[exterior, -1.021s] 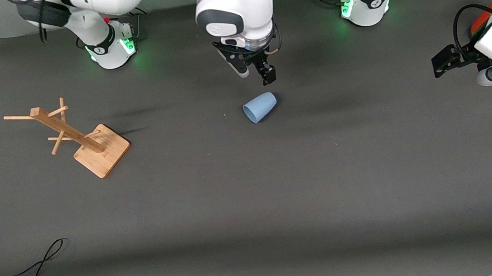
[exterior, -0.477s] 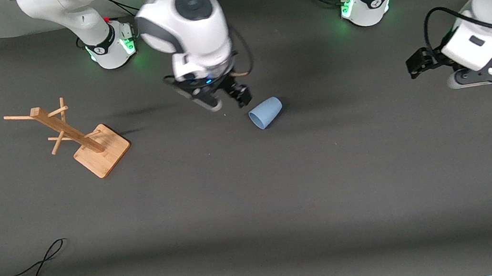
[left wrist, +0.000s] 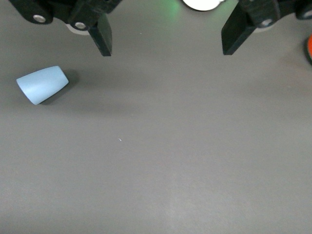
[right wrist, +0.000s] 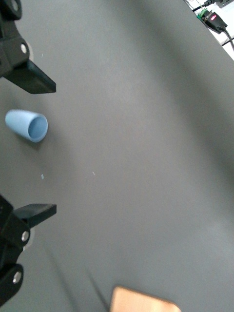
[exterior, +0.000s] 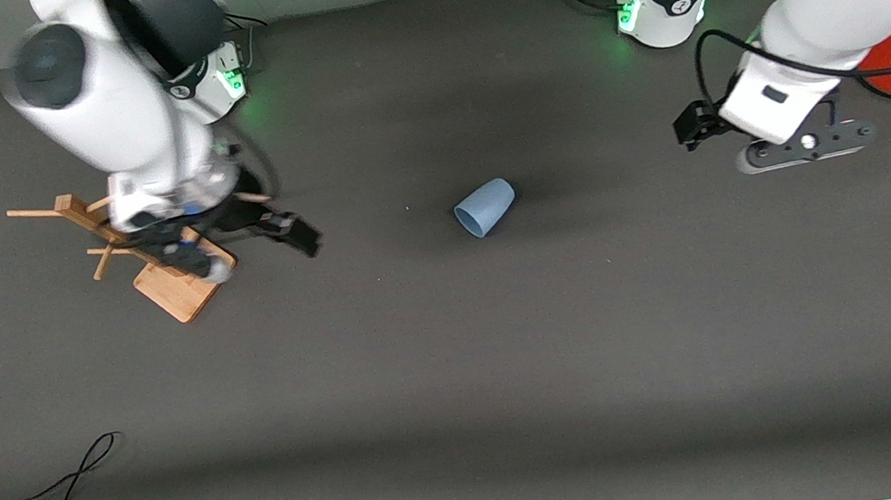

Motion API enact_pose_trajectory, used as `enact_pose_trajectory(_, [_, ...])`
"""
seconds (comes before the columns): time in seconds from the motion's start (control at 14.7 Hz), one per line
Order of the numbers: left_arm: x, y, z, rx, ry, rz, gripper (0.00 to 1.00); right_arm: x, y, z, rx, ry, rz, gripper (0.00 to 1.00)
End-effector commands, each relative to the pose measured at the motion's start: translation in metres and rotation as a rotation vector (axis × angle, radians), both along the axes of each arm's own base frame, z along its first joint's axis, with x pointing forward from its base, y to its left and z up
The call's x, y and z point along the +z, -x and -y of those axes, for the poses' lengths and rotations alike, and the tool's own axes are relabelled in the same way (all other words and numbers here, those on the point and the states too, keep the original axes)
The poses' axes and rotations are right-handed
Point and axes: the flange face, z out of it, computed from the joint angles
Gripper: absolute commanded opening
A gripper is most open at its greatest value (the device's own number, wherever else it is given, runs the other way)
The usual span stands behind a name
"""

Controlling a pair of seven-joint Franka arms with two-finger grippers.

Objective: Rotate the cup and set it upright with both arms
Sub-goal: 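Retract the right gripper to the mug tree while the left gripper approaches, then grasp the rim of the lying blue cup with the left gripper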

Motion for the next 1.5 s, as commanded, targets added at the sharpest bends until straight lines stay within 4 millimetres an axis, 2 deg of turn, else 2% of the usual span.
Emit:
enact_pose_trajectory(0.0, [-0.008, 0.007, 0.041, 0.057, -0.025, 0.017, 1.00, 0.026, 0.005, 0.055, 0.147, 0.015, 0.010, 1.00])
enact_pose_trajectory(0.14, [-0.021, 0.017, 0.084, 0.095, -0.059, 0.029, 1.00, 0.041, 0.004, 0.107, 0.225, 0.034, 0.010, 1.00])
enact_pose_trajectory(0.27, [-0.032, 0.019, 0.126, 0.132, -0.086, 0.027, 1.00, 0.058, 0.011, 0.148, 0.302, 0.042, 0.012, 1.00])
enact_pose_trajectory(0.41, [-0.047, 0.015, 0.170, 0.199, -0.112, 0.025, 1.00, 0.066, 0.015, 0.188, 0.351, 0.045, 0.020, 1.00])
enact_pose_trajectory(0.68, [-0.084, 0.016, 0.260, 0.263, -0.209, -0.034, 1.00, 0.057, 0.024, 0.235, 0.415, 0.068, 0.013, 1.00])
enact_pose_trajectory(0.75, [-0.098, 0.017, 0.282, 0.286, -0.230, -0.035, 1.00, 0.058, 0.024, 0.236, 0.424, 0.069, 0.016, 1.00])
enact_pose_trajectory(0.89, [-0.131, 0.032, 0.327, 0.304, -0.269, -0.008, 1.00, 0.055, 0.022, 0.237, 0.426, 0.069, 0.012, 1.00])
enact_pose_trajectory(1.09, [-0.183, 0.067, 0.371, 0.273, -0.333, 0.008, 1.00, 0.051, 0.019, 0.236, 0.465, 0.071, 0.011, 1.00])
enact_pose_trajectory(1.29, [-0.241, 0.088, 0.395, 0.265, -0.402, 0.036, 1.00, 0.044, 0.016, 0.236, 0.468, 0.071, 0.003, 1.00])
enact_pose_trajectory(1.43, [-0.278, 0.094, 0.400, 0.249, -0.443, 0.040, 1.00, 0.041, 0.015, 0.236, 0.467, 0.072, 0.006, 1.00])
